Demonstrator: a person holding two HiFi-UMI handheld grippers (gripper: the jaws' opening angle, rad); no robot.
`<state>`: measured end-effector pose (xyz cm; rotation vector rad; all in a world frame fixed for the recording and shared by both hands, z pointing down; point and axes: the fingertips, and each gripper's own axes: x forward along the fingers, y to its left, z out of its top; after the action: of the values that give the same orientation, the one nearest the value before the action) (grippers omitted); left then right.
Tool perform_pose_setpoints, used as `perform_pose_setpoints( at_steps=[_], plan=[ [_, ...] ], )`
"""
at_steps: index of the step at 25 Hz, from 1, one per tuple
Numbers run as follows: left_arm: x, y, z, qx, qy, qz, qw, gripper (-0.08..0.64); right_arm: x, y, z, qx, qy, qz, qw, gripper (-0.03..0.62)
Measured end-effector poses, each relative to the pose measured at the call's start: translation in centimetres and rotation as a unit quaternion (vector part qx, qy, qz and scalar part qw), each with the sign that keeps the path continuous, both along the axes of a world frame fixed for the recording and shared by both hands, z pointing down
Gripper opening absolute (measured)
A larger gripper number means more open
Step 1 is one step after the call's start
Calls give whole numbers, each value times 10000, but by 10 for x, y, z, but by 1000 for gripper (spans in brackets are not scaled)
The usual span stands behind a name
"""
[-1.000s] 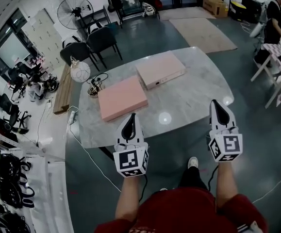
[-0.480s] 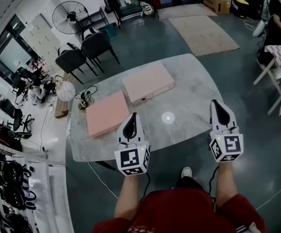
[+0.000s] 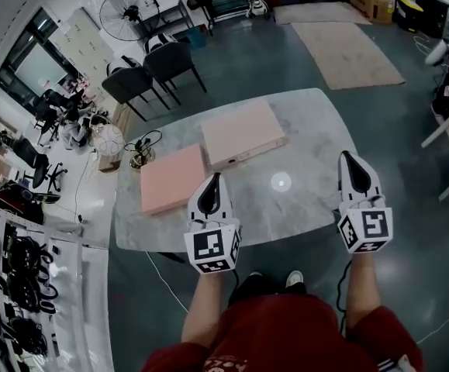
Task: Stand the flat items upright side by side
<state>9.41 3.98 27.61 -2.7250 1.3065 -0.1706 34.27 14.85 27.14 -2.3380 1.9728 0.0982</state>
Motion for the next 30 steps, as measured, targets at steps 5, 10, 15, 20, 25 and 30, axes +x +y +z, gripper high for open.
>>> perform_pose_setpoints(
  at_steps=[5,10,15,20,25,30],
  plan=[
    [-4,-26,14,-75,24,-205,9998,5,-1,-38,7,-57,54,-220,9997,-3],
    [-6,-68,29,-181,118,-342,9992,6,-7,-87,9,-167,276,-397,9987,-3],
    [-7,-113,38,-310,169,-438,9984,5,-12,-141,12,-357,423,-611,9966,-3],
    [-4,-155,66,-588,108,-450,9972,5,-21,-200,27,-586,531,-844,9933,-3],
    [0,-188,94,-899,11,-406,9951,5,-31,-253,47,-940,756,-1121,9863,-3],
    [1,-215,124,-1202,-115,-377,9920,5,-39,-303,68,-1310,1027,-1415,9758,-3]
  ],
)
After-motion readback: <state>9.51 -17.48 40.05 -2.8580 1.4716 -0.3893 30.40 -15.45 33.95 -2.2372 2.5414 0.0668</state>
